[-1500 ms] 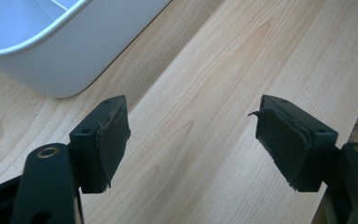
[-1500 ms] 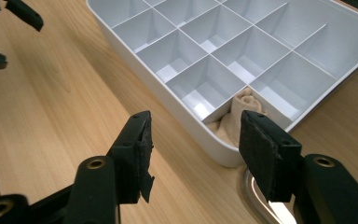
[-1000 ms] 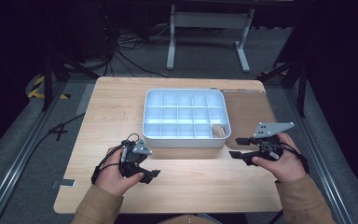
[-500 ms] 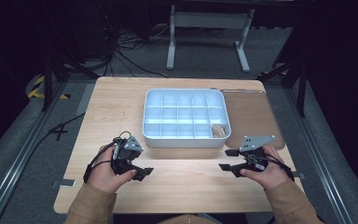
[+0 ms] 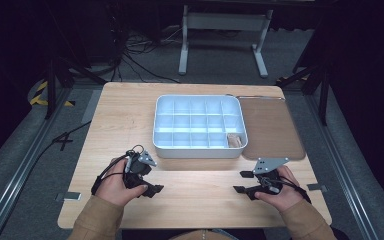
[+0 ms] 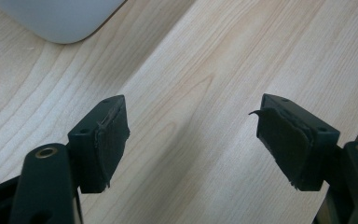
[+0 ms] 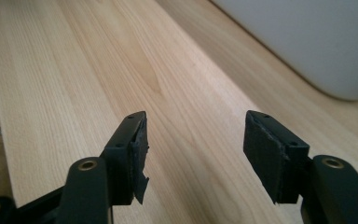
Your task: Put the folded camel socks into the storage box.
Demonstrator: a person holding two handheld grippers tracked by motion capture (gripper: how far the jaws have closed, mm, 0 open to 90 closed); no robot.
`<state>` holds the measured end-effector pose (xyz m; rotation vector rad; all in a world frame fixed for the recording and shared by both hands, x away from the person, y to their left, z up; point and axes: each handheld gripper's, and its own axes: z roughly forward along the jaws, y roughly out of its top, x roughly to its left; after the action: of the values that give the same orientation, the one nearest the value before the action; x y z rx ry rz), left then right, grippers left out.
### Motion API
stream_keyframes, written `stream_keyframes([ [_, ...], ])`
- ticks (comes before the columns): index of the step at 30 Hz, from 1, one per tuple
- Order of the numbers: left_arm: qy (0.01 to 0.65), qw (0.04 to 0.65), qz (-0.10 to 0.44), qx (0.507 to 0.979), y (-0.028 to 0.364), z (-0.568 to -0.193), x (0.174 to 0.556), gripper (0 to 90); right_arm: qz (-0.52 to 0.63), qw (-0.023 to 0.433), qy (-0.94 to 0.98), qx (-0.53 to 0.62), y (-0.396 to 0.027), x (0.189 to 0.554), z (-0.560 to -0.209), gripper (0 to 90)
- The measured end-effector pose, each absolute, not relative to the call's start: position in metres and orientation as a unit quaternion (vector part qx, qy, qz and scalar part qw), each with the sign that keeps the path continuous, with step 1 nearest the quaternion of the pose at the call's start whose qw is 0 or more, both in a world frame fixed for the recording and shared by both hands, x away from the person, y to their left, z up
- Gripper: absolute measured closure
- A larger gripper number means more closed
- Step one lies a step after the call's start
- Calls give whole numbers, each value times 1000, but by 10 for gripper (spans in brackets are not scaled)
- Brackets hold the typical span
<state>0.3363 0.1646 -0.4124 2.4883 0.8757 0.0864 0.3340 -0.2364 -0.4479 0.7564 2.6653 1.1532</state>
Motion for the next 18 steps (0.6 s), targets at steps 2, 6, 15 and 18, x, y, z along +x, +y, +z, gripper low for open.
stream_keyframes([
  [2,322,246,30,913,164,-414,336,253,381,70,886,256,-236,333,-456,408],
  [6,326,244,28,913,164,-415,336,253,373,74,888,258,-233,330,-468,405],
  [15,310,235,43,920,162,-420,334,263,380,87,885,255,-231,326,-479,379],
  [18,311,233,41,921,162,-422,335,255,380,92,885,253,-231,326,-479,370],
])
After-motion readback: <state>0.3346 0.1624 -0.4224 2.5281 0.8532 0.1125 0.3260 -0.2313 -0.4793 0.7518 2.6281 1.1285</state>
